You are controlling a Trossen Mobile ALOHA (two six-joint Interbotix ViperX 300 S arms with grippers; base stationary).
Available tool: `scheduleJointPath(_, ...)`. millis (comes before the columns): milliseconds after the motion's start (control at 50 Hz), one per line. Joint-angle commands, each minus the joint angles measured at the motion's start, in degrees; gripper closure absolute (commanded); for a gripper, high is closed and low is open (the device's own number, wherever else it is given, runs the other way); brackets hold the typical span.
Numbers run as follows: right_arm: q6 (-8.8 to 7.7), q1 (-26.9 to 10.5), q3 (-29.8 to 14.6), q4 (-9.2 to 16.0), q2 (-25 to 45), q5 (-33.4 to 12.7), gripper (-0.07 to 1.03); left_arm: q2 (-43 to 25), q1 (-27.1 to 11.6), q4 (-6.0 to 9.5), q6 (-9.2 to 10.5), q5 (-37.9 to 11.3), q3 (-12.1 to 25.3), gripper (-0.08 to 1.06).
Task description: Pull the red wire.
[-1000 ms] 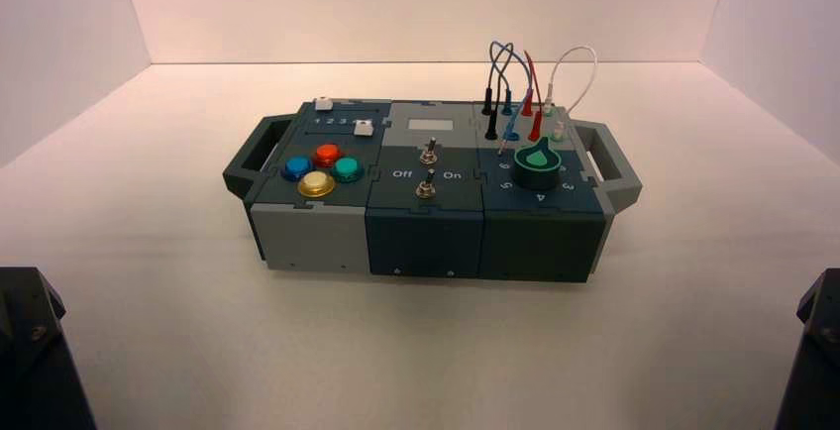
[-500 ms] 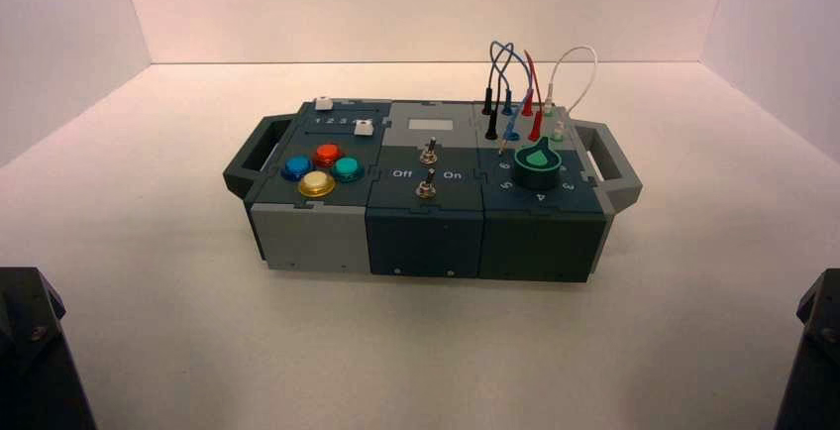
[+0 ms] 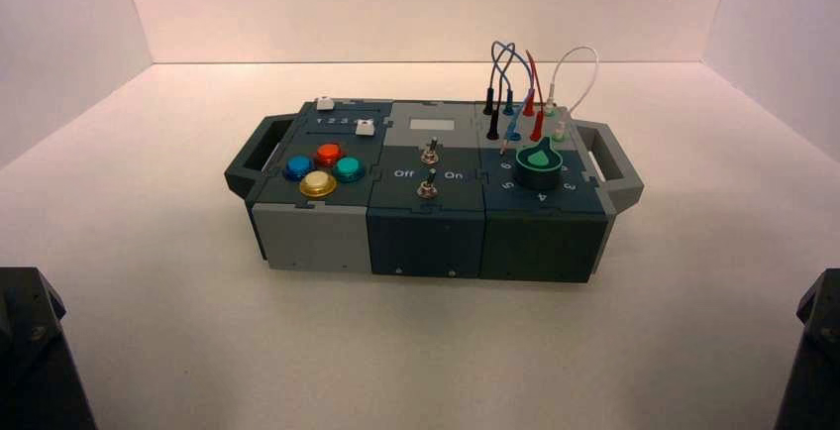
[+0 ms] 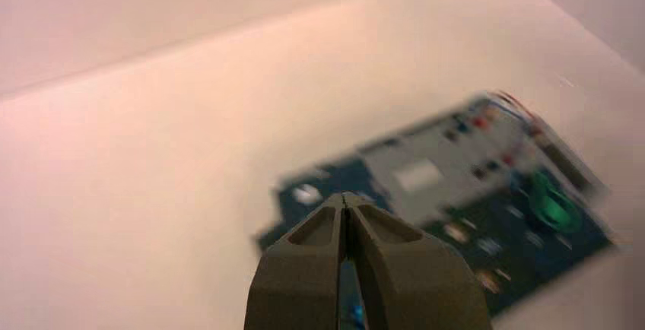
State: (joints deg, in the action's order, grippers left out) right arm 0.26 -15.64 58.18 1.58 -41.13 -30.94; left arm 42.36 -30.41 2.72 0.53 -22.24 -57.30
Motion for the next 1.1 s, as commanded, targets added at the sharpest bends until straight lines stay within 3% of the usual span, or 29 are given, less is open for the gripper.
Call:
scheduleJointPath(20,-0.09,-0.70,-0.70,0.79,-0.53,-0.88,0.99,-1.23,-5.10,2.11,1.67,-0.26,1.76,1.01)
scheduleJointPath(320,-0.09,-6.50,-0.35,1.14,0.00,-1.58,0.99,-4.57,-13.18,2.90,6.86,0.79,0.97,1.01)
scheduleJointPath(540,-0.09,-9.23,0.00,1.23,2.46,-2.37,0.99,-10.28,-19.42,2.99,11.16,6.77,-0.88,1.01)
scheduleJointPath(780,-0.62,-13.10,-0.79,1.23,5.19,-2.11,0.96,-17.49,-22.68,2.99,11.87,9.49,0.35,1.01)
scheduleJointPath(1100,-0.79,-14.41,-1.76,1.41,7.21,-2.02,0.71,-18.54,-22.76,2.99,11.78,9.93,0.97,1.01)
